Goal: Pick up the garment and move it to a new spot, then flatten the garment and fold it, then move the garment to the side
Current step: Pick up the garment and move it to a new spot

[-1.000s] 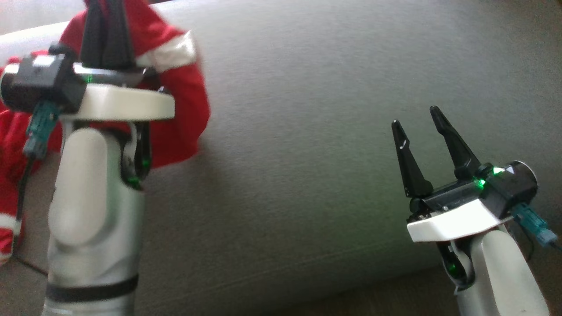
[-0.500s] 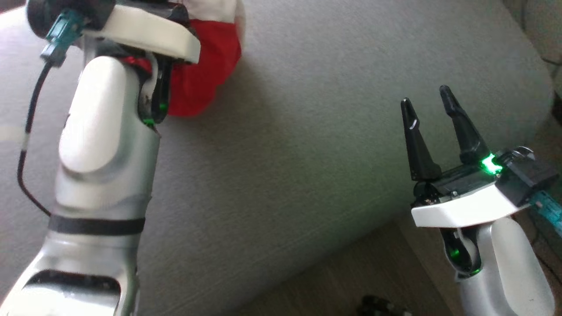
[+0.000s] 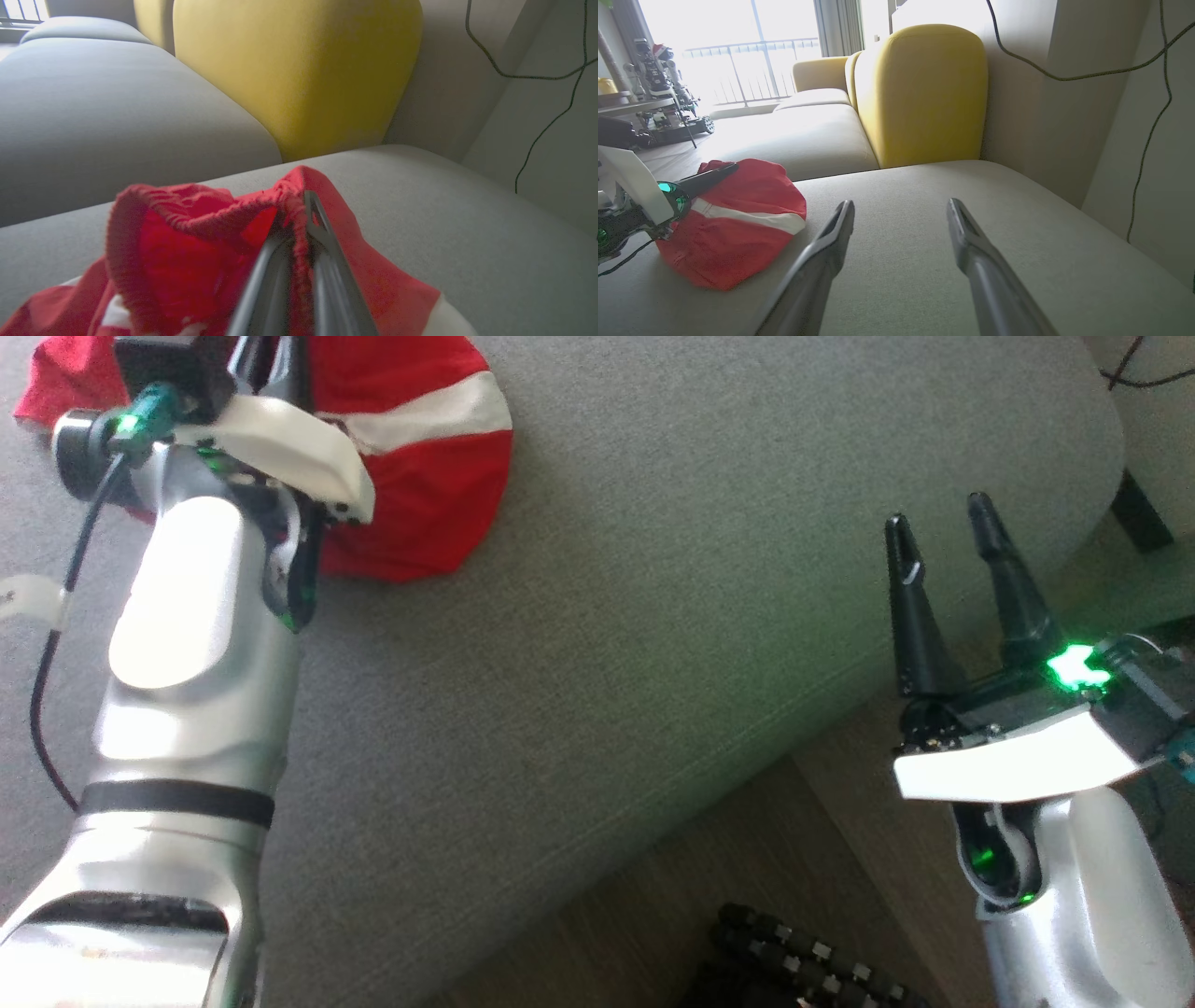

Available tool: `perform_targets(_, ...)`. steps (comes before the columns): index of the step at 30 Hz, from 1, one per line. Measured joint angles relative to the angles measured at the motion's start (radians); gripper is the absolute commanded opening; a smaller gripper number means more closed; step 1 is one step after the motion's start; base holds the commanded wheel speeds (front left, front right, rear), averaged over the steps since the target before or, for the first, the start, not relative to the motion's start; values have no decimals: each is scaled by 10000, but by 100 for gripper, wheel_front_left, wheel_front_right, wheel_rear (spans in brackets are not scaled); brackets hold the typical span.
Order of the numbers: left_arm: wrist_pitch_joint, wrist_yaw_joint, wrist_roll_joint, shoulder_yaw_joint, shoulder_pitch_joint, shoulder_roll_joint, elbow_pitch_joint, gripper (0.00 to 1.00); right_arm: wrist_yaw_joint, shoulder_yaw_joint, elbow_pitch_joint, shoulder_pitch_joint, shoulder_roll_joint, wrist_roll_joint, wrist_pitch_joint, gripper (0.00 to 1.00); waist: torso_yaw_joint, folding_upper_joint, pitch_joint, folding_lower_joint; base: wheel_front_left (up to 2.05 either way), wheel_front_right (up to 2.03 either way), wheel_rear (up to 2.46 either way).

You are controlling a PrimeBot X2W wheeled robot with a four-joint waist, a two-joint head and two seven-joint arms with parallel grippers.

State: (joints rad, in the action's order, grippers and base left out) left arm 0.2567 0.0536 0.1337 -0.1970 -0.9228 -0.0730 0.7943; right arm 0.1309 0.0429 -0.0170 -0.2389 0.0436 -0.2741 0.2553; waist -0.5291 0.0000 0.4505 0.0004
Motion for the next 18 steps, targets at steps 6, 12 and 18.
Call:
perform_targets(6, 2, -90, 13, 182, 215, 151, -1064, 100, 0, 278, 6, -80, -4, 115, 0, 100, 332, 0, -201, -4, 0, 0, 0)
perform_targets(12, 2, -77, 318, 56, 1292, 320, -2731, 100, 0, 368, 67, -173, 2, 545, 0, 100, 1428, 0, -524, -3, 0, 0, 0)
perform_targets(18, 0, -102, 1515, -612, 3255, 345, -3064, 100, 0, 485, 245, -69, 2, 1014, 0, 100, 2788, 0, -1103, -4, 0, 0, 0)
